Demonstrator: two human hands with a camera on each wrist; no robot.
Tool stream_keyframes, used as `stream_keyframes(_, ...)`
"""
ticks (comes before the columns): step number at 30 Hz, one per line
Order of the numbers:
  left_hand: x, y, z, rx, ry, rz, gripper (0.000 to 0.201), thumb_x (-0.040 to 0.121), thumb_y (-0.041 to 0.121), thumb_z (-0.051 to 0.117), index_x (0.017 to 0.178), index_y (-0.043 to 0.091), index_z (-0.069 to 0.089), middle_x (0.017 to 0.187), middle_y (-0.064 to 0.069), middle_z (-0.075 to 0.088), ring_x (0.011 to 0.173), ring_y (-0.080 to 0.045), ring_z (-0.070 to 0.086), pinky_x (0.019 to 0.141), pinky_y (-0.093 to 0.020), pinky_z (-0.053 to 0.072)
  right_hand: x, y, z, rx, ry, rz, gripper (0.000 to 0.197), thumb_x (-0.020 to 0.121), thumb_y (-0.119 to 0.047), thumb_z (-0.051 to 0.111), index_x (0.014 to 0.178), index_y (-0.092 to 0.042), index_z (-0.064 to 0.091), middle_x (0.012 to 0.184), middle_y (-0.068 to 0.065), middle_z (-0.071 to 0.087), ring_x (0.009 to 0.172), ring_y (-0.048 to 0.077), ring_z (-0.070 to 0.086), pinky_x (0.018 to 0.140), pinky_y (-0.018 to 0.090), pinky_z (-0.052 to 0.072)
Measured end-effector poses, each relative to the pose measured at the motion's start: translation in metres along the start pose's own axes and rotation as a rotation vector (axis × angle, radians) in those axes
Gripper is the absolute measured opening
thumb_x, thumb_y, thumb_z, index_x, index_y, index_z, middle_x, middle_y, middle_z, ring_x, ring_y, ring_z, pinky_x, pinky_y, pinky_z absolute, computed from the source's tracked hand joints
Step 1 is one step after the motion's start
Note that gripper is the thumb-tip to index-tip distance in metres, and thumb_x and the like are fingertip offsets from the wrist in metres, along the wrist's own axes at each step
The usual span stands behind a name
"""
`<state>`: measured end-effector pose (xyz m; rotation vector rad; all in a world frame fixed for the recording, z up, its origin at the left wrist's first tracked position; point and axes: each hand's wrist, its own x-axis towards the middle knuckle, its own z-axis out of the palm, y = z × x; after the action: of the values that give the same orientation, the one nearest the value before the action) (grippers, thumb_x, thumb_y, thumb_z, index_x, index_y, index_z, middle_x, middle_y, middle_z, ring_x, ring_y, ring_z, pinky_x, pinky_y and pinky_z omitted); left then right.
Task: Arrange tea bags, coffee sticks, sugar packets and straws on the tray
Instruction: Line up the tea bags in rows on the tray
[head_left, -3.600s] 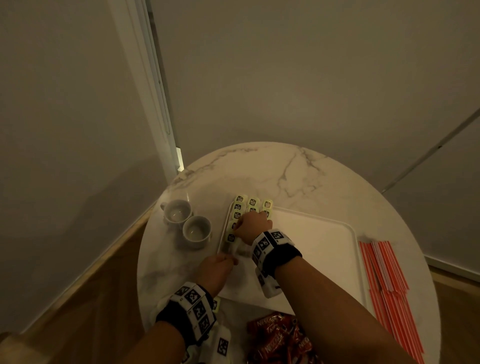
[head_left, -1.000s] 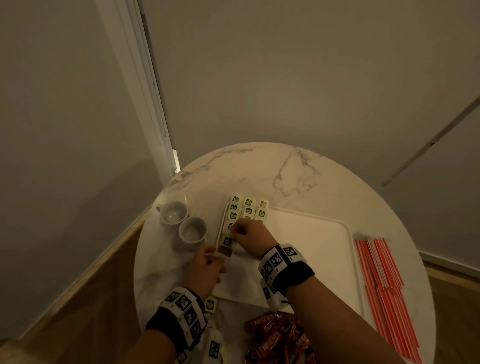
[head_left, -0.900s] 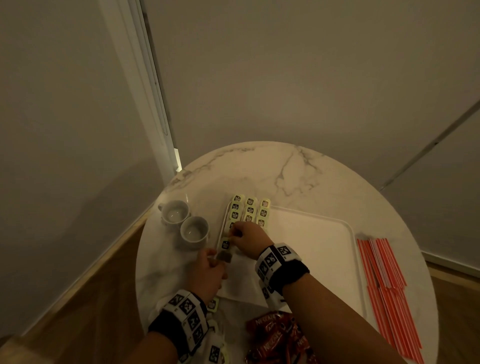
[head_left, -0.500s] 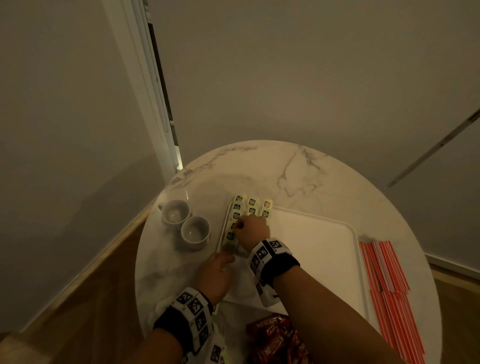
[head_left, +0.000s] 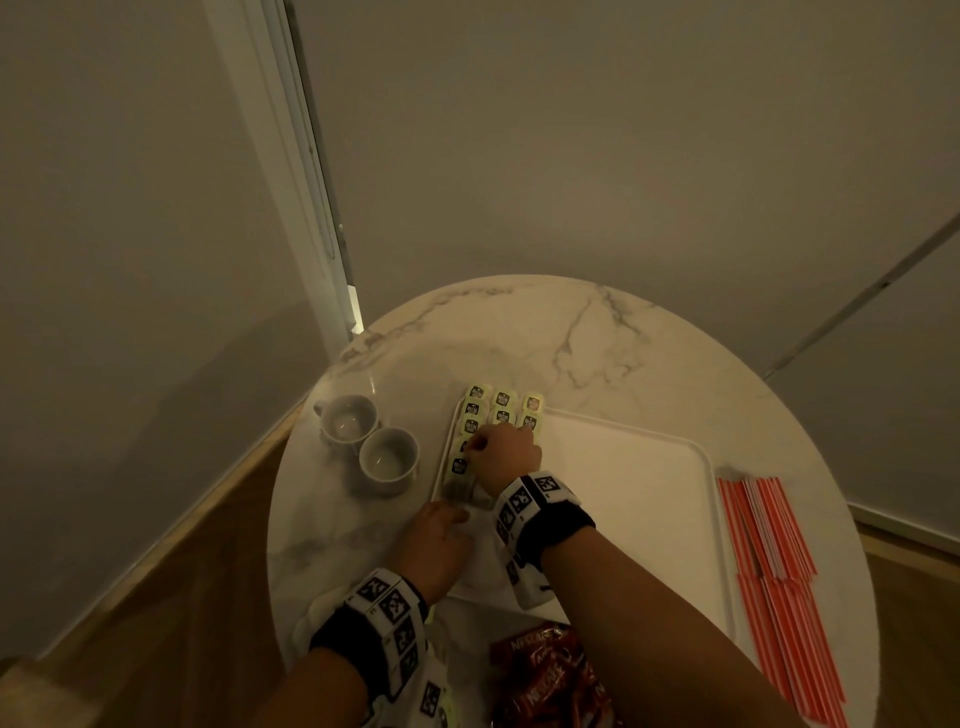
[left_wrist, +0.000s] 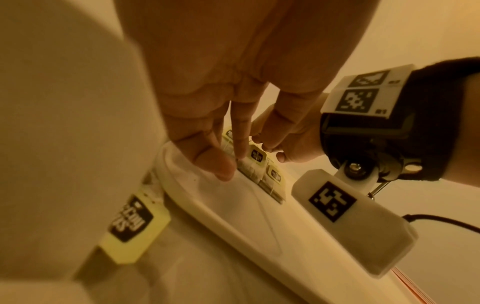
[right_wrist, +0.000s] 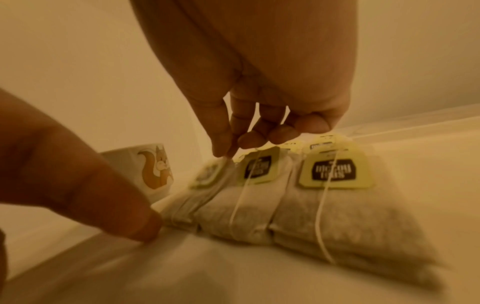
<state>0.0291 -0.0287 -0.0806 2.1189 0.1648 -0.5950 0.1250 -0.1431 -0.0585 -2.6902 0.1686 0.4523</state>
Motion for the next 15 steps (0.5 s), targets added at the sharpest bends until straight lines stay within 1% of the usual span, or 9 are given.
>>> stream_keyframes(3,-0.007,0.003,-0.005,-0.037,0.061,0.009,0.03,0.093,0.014,0.05,0.122,0.016,0.058,0.129,-0.001,0.048,0.115,-0.018,0.052,0.097,-0.029,0.043,-0.001,0.005,-0.004,0.147,0.03,0.005,0.022,0.088,-0.019,0.053,0.095,-0.026,0.073,0.108,0.001,0.068,0.107,0.028,0.056,0.092,0.041,0.048)
stream_keyframes(4,-0.013,0.005,-0.008,-0.066,0.078,0.023,0.027,0.092,0.014,0.052,0.118,0.019,0.059,0.124,0.001,0.052,0.111,-0.016,0.053,0.096,-0.029,0.043,-0.002,0.009,-0.007,0.235,0.039,0.001,0.021,0.086,-0.017,0.054,0.091,-0.024,0.073,0.104,0.001,0.07,0.102,0.026,0.06,0.09,0.039,0.051)
stream_keyframes(6,-0.026,0.005,-0.018,-0.126,0.11,0.053,0.018,0.092,0.015,0.054,0.107,0.024,0.06,0.113,0.001,0.06,0.099,-0.011,0.057,0.088,-0.027,0.047,-0.011,0.019,-0.017,0.377,0.05,-0.022,0.019,0.087,-0.014,0.056,0.092,-0.018,0.073,0.099,0.002,0.071,0.09,0.02,0.062,0.081,0.03,0.05)
stream_keyframes(7,-0.033,0.004,-0.024,-0.139,0.136,0.063,0.016,0.092,0.015,0.055,0.102,0.026,0.06,0.107,0.002,0.063,0.094,-0.009,0.058,0.083,-0.025,0.048,-0.018,0.024,-0.021,0.432,0.059,-0.034,0.017,0.088,-0.013,0.056,0.094,-0.014,0.072,0.098,0.004,0.071,0.086,0.018,0.062,0.077,0.028,0.049)
stream_keyframes(8,-0.039,0.004,-0.031,-0.144,0.178,0.074,0.014,0.092,0.015,0.056,0.097,0.028,0.061,0.101,0.004,0.064,0.09,-0.007,0.058,0.079,-0.022,0.047,-0.025,0.031,-0.024,0.486,0.078,-0.049,0.015,0.089,-0.013,0.057,0.095,-0.011,0.071,0.097,0.005,0.071,0.083,0.018,0.061,0.076,0.03,0.049)
stream_keyframes(10,-0.05,-0.001,-0.044,-0.139,0.295,0.083,0.016,0.09,0.015,0.059,0.086,0.031,0.06,0.092,0.006,0.064,0.083,-0.005,0.058,0.073,-0.021,0.045,-0.045,0.042,-0.026,0.594,0.102,-0.059,0.012,0.09,-0.013,0.06,0.094,-0.009,0.071,0.094,0.006,0.07,0.085,0.02,0.062,0.081,0.034,0.052)
stream_keyframes(12,-0.059,-0.01,-0.056,-0.086,0.404,0.089,0.016,0.088,0.013,0.062,0.084,0.028,0.061,0.088,0.003,0.063,0.078,-0.006,0.055,0.072,-0.023,0.042,-0.068,0.051,-0.021,0.676,0.081,-0.049,0.008,0.089,-0.012,0.062,0.091,-0.011,0.07,0.091,0.004,0.069,0.089,0.02,0.064,0.086,0.035,0.052)
stream_keyframes(13,-0.063,-0.016,-0.06,-0.032,0.436,0.095,0.014,0.086,0.011,0.063,0.085,0.025,0.062,0.088,0.002,0.061,0.076,-0.007,0.054,0.072,-0.023,0.041,-0.08,0.055,-0.016,0.686,0.056,-0.046,0.007,0.089,-0.012,0.063,0.091,-0.012,0.069,0.092,0.003,0.069,0.09,0.019,0.064,0.086,0.033,0.051)
stream_keyframes(15,-0.068,-0.029,-0.065,0.077,0.421,0.093,0.013,0.085,0.01,0.065,0.085,0.023,0.063,0.085,0.004,0.057,0.072,-0.005,0.051,0.067,-0.016,0.037,-0.102,0.063,-0.004,0.645,-0.004,-0.072,0.007,0.089,-0.015,0.064,0.091,-0.013,0.07,0.093,0.002,0.07,0.089,0.017,0.063,0.085,0.03,0.049)
